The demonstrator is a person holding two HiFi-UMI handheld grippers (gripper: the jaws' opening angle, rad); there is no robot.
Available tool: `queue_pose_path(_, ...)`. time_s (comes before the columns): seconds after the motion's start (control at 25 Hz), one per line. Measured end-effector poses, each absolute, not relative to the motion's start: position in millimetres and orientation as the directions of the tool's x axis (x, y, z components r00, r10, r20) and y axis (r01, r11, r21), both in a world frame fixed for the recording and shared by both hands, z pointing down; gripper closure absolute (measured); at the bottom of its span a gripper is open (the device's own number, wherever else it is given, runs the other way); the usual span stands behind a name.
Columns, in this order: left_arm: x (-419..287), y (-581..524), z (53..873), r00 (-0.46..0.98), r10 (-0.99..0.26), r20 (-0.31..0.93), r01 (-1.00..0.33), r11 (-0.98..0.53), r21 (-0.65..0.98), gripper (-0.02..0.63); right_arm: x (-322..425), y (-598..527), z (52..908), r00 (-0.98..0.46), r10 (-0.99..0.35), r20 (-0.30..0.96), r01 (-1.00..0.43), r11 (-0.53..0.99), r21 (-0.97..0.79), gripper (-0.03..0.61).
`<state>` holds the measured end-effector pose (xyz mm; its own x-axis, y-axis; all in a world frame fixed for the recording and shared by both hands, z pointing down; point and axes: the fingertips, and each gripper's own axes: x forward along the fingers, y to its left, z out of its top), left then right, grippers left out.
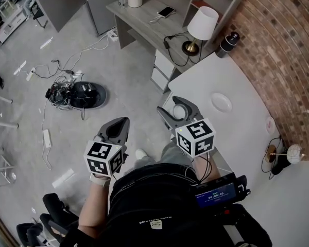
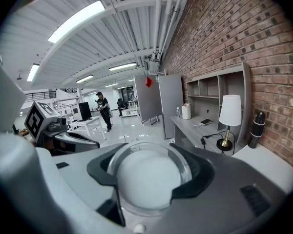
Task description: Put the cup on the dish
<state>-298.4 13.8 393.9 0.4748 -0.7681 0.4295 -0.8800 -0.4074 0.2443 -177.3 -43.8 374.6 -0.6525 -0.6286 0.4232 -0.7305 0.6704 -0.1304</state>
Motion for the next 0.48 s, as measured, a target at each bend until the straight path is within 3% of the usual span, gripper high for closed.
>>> queue_pose_path(0.48,-295,3,393,0.450,-0.779,0.437,-0.893,-0.381,0.240,0.607,-173,-62,376,-0.659,-0.619,0.427,-0.719,0.685,-0.115,0.313)
